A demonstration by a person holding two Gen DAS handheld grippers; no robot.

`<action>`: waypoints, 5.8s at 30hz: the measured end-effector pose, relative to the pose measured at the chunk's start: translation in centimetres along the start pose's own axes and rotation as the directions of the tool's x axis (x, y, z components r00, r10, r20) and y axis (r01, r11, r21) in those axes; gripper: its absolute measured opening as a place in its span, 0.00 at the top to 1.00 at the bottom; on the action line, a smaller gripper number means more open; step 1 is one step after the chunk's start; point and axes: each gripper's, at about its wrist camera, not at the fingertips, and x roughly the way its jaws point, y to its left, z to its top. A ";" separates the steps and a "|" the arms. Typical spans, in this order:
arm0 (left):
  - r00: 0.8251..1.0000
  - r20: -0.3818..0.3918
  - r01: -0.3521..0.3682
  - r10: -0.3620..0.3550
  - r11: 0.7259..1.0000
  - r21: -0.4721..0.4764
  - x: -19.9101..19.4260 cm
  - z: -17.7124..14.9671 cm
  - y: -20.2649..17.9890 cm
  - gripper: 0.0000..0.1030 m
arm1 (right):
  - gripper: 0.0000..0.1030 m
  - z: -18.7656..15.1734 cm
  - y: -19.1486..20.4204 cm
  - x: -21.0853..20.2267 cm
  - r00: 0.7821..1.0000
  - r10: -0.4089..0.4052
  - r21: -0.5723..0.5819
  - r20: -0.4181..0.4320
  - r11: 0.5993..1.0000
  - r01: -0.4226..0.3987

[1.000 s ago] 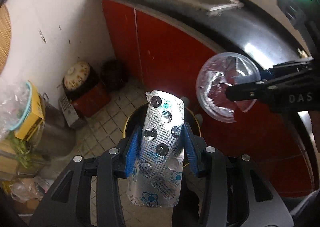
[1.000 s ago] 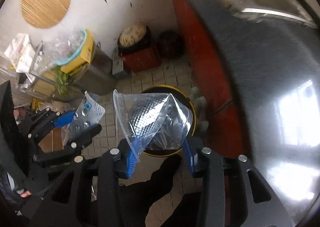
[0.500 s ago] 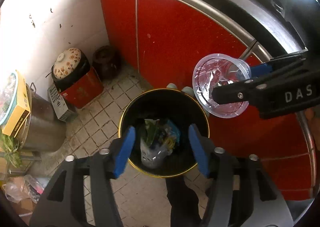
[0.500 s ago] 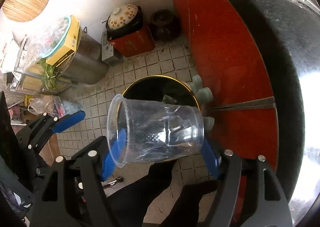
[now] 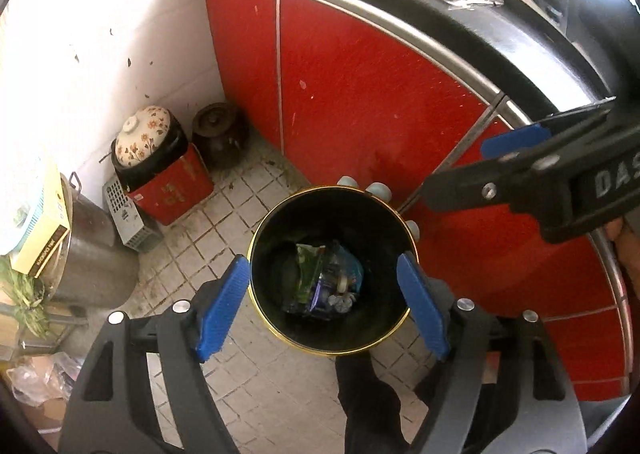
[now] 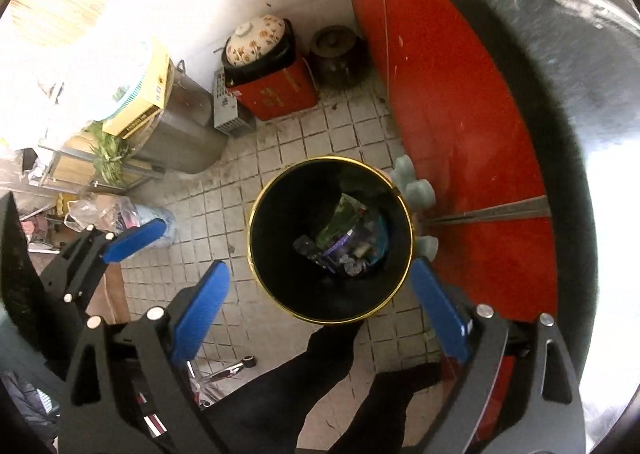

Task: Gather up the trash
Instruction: 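Carry blister pack and cup over the bin and open both tools, then return both tools to the countertop, then grasp the yellow sponge with left tool while right tool grasps the blue cloth, then carry sponge and cloth over the bin and open both tools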

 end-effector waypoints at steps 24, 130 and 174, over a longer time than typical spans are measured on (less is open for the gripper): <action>0.923 0.090 0.256 -0.373 0.773 0.580 -12.0 8.5 -30.8 0.07 | 0.14 -27.5 -20.7 -34.0 0.758 -0.529 0.666 0.382 0.726 0.171; 0.901 -0.027 0.280 -0.432 0.534 0.798 -11.7 3.7 -53.4 0.46 | 0.76 -45.2 -32.1 -35.9 0.727 -0.605 0.804 0.325 0.581 0.124; 0.999 0.022 -0.047 0.046 0.999 0.026 -3.5 0.9 -3.1 0.46 | 0.76 -4.1 -1.4 -8.6 0.983 -0.030 0.072 0.182 0.997 0.017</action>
